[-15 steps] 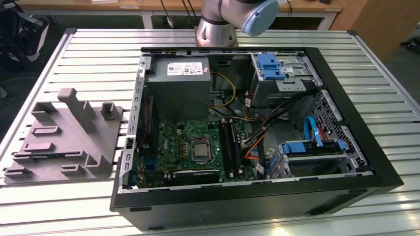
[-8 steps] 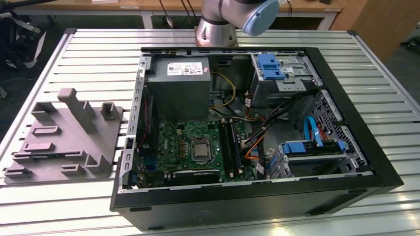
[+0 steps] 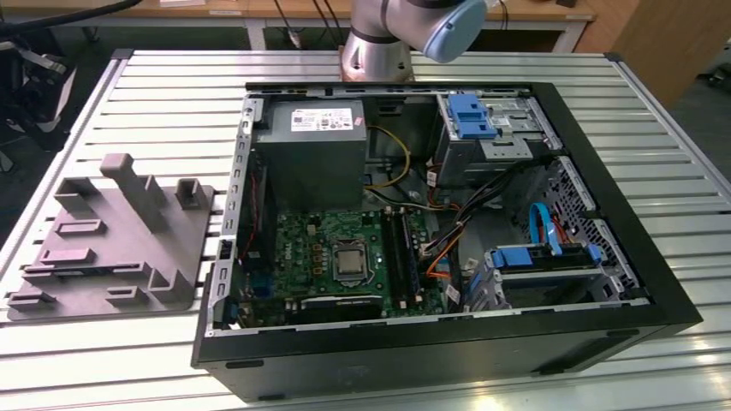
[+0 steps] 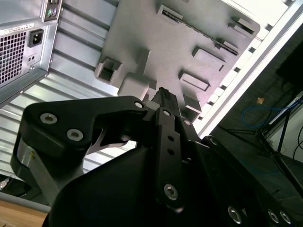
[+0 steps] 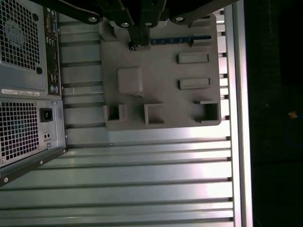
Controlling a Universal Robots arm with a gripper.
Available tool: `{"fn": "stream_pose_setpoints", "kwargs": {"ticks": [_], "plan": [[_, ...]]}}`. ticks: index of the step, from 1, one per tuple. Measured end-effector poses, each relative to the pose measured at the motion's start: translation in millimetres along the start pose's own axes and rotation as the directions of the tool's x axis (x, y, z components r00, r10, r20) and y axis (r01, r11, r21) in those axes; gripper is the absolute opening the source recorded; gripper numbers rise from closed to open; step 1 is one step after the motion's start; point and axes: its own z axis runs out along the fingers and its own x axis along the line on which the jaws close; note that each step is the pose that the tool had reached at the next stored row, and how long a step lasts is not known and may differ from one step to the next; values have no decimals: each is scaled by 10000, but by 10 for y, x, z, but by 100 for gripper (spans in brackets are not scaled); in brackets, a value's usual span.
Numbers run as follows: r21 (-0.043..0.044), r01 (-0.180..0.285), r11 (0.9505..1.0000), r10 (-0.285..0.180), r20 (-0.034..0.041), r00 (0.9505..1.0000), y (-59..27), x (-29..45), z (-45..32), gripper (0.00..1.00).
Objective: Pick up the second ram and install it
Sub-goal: 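Reach for the second ram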
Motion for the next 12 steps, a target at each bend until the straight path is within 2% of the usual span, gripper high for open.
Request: {"fn": "stream_pose_setpoints", "kwargs": {"ticks": [12], "plan": [[-1,1,10000,-1,1,10000,-73,129,134,10]]}}
